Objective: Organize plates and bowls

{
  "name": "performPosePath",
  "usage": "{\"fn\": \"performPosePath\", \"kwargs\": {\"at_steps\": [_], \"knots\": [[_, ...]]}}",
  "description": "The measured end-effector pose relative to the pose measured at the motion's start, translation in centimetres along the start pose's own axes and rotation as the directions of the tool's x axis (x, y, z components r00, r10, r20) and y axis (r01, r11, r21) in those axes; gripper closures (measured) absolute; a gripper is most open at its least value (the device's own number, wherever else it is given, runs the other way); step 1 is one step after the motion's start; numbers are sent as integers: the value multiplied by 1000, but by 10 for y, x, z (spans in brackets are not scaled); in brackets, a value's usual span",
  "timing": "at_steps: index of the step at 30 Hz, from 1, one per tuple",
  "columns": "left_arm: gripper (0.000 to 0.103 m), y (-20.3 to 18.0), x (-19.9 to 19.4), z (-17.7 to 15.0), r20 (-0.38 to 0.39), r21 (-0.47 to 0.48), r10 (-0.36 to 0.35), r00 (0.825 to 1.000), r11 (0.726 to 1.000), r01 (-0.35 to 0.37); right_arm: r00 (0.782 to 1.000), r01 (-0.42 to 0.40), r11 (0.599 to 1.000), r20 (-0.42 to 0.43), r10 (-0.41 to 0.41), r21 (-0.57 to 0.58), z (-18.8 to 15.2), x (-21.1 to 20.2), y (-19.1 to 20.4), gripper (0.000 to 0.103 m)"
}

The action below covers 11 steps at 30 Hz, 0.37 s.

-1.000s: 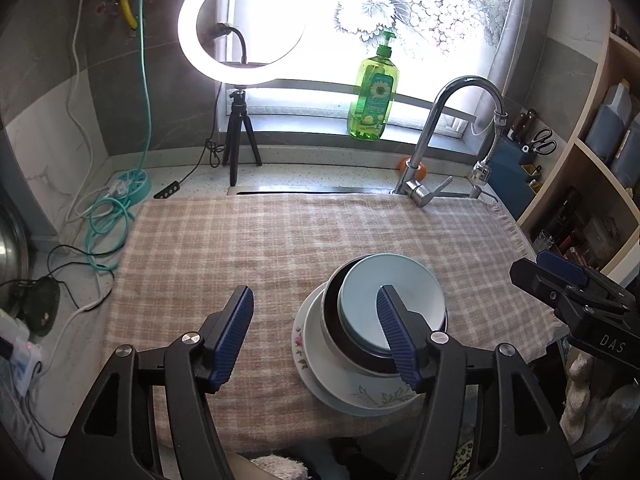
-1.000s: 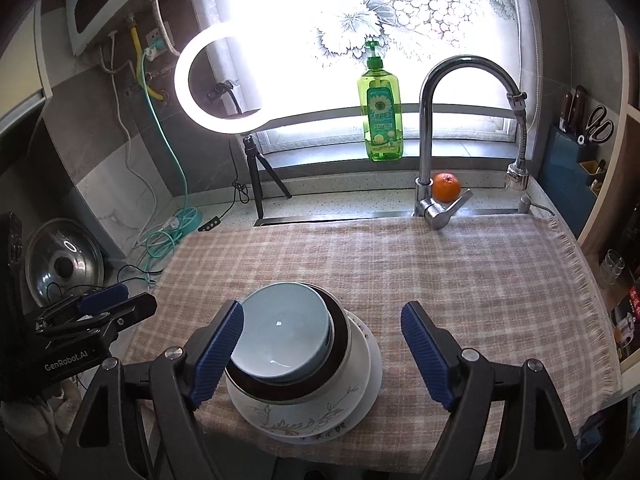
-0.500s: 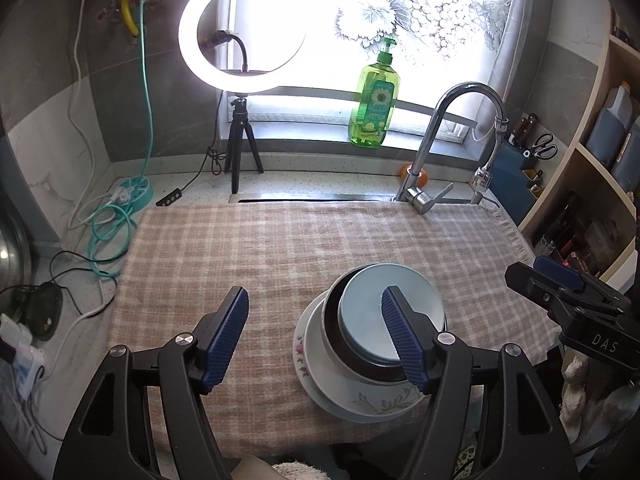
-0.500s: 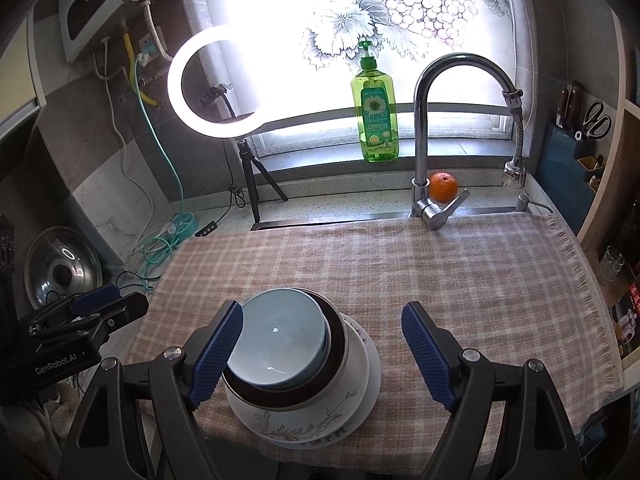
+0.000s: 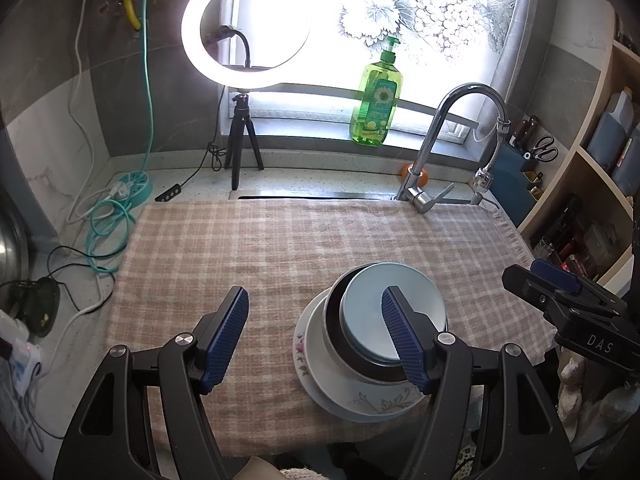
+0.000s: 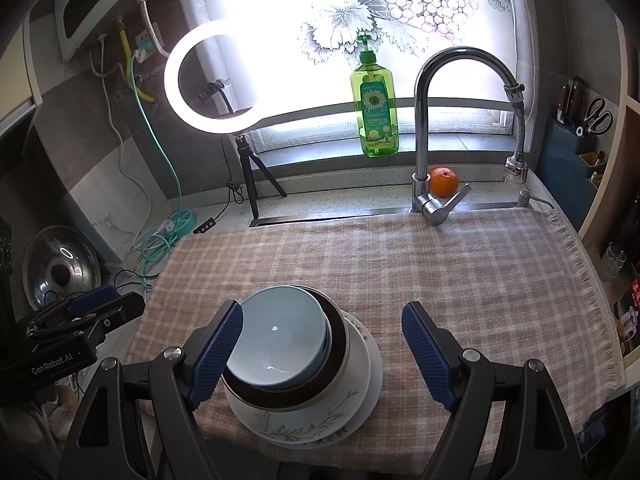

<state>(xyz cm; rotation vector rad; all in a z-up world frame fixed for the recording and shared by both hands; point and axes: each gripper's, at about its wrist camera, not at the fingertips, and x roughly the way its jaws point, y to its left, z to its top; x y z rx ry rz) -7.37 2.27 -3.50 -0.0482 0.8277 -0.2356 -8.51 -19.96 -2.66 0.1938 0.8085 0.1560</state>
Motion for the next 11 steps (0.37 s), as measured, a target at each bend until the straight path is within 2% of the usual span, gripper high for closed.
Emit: {"fn": "performPosePath", "kwargs": {"at_steps": [11], "knots": [[34,4,2,0,-1,-8,4,1000,1000,-4,1000,3,1000,-11,-3,4,0,5,0,24]]}}
